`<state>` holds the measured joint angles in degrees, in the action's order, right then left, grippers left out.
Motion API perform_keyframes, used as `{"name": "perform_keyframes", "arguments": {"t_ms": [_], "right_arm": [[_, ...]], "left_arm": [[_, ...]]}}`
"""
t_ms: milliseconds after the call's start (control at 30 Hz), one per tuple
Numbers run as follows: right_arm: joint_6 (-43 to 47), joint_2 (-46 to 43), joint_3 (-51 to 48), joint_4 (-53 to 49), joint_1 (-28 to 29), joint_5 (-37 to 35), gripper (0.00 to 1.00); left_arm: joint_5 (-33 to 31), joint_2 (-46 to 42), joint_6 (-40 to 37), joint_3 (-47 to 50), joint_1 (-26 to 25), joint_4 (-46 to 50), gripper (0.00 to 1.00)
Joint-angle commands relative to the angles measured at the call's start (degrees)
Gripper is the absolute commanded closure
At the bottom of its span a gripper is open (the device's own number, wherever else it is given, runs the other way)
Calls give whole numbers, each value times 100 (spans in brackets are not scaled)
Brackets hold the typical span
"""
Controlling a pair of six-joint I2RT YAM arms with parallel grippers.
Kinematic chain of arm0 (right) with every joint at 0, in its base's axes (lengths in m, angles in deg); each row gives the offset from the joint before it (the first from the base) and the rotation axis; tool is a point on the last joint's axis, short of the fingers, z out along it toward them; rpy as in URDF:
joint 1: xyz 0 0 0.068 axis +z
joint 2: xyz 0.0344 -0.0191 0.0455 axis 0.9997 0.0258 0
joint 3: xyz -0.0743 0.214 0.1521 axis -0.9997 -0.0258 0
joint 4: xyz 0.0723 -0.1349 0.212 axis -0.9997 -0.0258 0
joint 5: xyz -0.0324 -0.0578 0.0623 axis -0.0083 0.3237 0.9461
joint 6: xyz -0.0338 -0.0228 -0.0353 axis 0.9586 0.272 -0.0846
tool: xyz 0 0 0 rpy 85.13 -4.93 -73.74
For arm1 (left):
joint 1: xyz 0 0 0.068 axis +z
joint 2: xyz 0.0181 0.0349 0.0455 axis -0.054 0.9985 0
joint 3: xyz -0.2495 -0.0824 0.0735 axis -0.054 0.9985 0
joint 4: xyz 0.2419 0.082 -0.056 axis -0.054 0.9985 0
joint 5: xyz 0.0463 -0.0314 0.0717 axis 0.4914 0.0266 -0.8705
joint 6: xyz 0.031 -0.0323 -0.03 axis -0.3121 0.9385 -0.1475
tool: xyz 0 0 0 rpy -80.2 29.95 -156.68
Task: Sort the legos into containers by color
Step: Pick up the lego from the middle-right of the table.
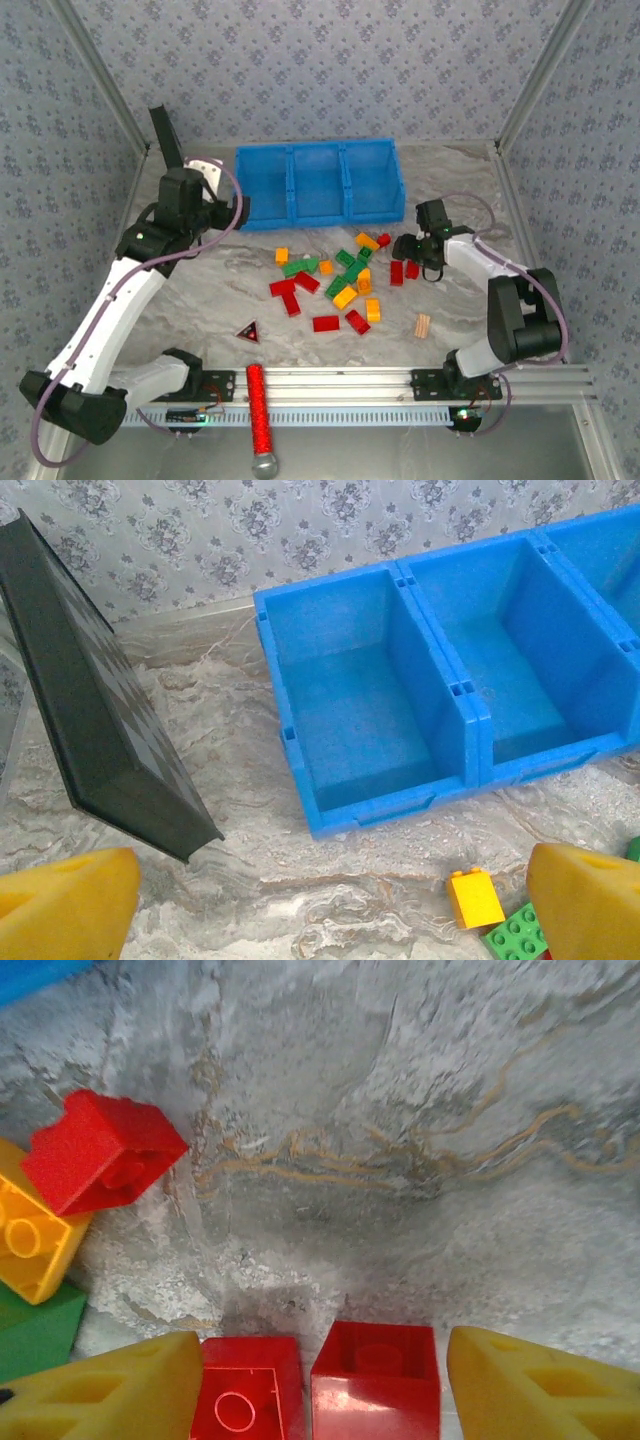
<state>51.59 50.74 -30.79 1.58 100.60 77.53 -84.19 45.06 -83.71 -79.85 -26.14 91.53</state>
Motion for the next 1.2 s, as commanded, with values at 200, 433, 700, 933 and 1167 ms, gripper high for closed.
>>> {"name": "perform_keyframes", "arguments": {"t_ms": [200,433,700,933,1167], "right_arm": [[-146,378,70,-145,237,-470,39],[-156,411,55,-167,236,-507,46],[-129,284,-24,-162,134,-380,44],[-107,412,-42,-106,27,-382,54],[-76,588,16,-145,14,-357,63]], "left_arm": [[188,-162,75,-112,-42,198,1],[160,-169,35,-38,-42,184,1],[153,-202,17,-13,-44,174,1],[192,-241,27,24,-44,158,1],[188,-298,19,67,-50,145,1]]}}
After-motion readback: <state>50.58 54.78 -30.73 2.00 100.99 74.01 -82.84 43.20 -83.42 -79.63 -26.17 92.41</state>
